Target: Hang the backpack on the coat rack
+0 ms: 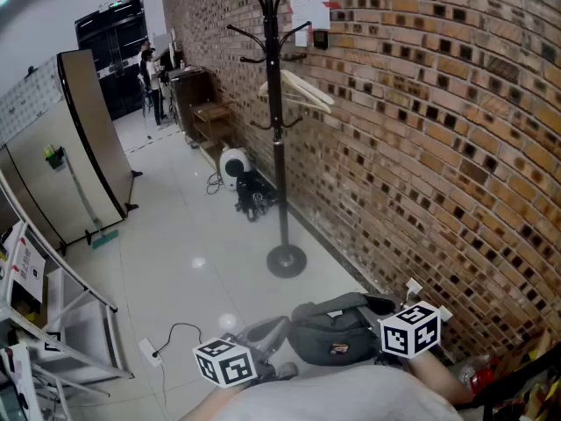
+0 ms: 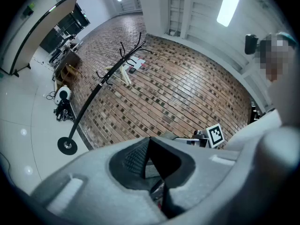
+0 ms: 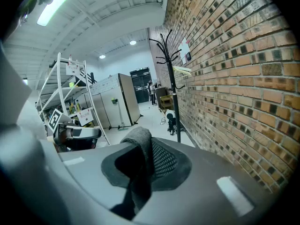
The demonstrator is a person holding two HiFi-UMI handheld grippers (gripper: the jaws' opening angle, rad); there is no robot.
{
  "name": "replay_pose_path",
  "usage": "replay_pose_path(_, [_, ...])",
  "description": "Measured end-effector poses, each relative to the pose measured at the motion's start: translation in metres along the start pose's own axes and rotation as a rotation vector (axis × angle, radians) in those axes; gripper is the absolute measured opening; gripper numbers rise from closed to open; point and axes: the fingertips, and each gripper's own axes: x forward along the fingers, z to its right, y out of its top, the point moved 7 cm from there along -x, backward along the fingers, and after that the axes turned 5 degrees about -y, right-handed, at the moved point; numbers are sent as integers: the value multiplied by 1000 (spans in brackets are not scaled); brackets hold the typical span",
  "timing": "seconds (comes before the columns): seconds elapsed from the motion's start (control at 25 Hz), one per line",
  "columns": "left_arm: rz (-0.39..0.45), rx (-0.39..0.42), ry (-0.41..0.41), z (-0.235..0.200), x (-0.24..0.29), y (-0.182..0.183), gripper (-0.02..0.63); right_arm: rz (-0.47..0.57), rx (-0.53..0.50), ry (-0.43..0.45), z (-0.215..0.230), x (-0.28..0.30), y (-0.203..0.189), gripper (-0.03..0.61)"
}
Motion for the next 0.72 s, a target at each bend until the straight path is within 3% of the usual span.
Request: replay_pose_path(0.72, [-20,-10,-14,0,11,-5,3,2,19,-15,8,-4,-3,35])
